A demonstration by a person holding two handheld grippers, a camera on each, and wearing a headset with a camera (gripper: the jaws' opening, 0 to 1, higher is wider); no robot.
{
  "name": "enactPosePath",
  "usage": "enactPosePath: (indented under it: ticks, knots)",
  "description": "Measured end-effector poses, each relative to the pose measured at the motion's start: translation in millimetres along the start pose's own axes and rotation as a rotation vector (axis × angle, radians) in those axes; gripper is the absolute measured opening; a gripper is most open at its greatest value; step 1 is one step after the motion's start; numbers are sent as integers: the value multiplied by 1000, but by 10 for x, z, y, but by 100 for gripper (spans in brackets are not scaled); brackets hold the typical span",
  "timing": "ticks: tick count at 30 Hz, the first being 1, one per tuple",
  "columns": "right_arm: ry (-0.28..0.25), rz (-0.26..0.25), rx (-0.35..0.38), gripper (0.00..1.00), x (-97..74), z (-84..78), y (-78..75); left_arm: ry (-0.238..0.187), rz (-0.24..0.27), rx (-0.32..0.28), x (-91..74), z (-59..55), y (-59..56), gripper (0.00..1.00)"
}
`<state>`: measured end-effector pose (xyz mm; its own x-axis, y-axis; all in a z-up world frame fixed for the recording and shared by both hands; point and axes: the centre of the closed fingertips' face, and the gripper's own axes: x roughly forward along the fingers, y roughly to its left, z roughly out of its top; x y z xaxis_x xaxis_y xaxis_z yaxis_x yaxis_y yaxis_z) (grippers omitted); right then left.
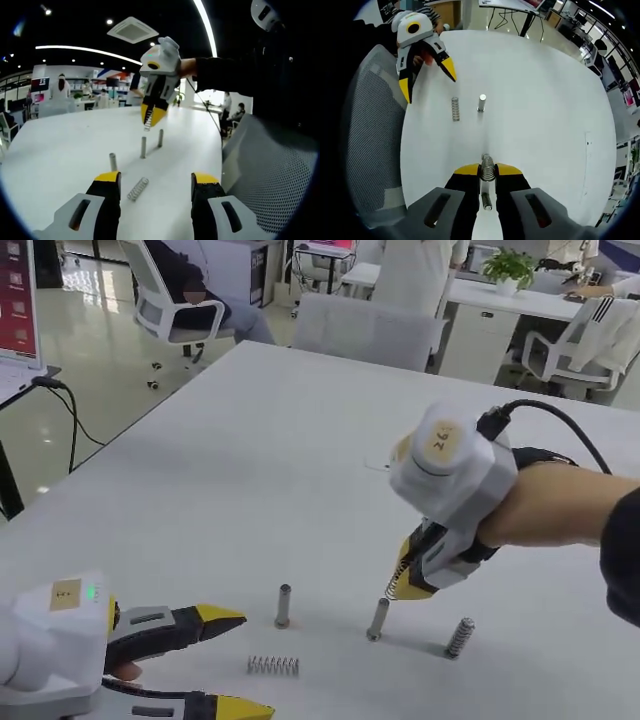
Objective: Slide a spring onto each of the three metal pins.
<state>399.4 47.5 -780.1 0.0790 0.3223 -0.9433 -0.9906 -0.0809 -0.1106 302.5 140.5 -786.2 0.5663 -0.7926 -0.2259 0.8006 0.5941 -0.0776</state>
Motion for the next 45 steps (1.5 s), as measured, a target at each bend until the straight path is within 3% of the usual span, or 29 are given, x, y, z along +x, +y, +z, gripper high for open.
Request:
enactPosePath:
  ticks: [24, 45]
  knots:
    - [21, 27, 8, 8, 236, -37, -20, 16, 7, -13, -17, -77, 16, 50]
    - [55, 47, 29, 8, 600, -131, 19, 20, 5, -13, -31, -96, 31, 48]
